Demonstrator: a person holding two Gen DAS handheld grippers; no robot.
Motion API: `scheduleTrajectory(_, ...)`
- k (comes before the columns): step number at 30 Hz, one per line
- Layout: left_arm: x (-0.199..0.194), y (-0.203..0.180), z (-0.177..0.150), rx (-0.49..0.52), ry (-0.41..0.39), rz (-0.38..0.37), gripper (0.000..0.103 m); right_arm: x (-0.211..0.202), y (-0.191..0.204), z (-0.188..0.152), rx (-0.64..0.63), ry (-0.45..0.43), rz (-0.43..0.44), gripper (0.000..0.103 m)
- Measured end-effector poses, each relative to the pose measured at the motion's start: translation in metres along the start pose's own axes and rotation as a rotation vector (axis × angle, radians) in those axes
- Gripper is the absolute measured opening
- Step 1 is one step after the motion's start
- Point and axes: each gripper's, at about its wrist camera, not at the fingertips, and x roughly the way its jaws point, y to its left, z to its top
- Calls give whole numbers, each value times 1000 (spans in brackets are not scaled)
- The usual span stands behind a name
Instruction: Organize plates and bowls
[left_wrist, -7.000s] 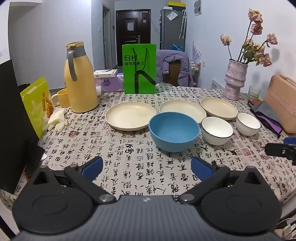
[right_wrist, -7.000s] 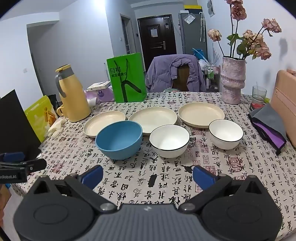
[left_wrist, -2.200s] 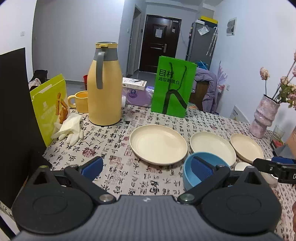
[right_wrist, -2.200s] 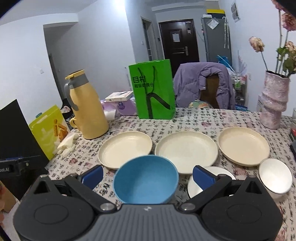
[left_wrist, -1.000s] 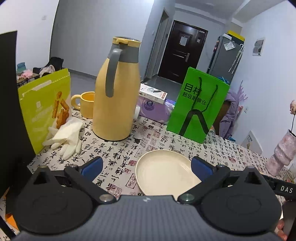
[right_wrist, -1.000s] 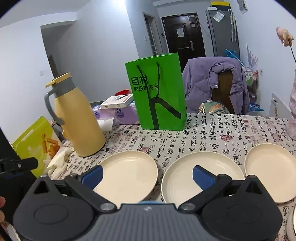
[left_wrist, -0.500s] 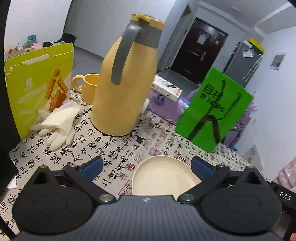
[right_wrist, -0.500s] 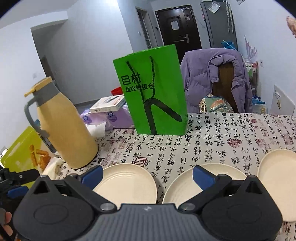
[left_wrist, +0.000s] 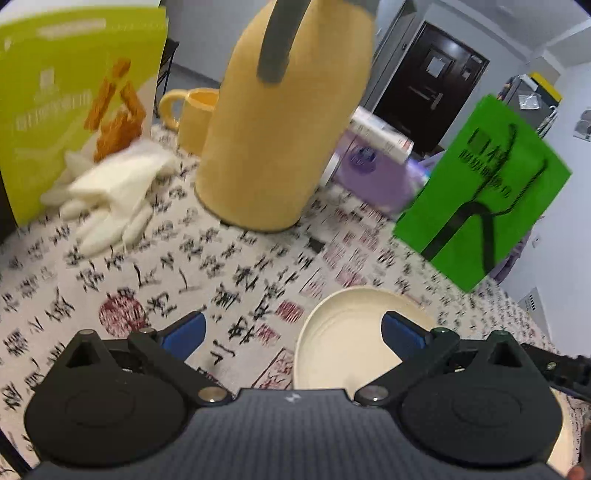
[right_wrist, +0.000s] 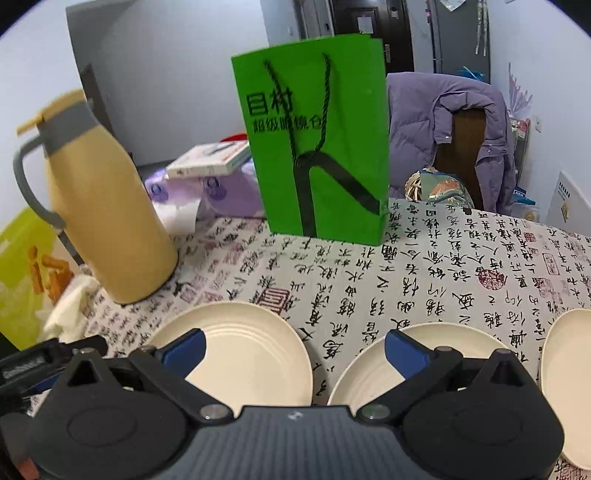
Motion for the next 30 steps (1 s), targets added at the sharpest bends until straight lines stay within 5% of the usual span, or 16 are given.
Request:
scheduleTrajectory(14,14,9,-11,20,5,-1,103,41,10,-1,-81,84,-50,102)
scheduleTrajectory(17,14,9,-11,26,6,-1,103,47,12,-1,-88,96,-54,87)
scheduleTrajectory(30,20,13,-12,26,33,14,101,68,22,-4,-156,117,-62,80)
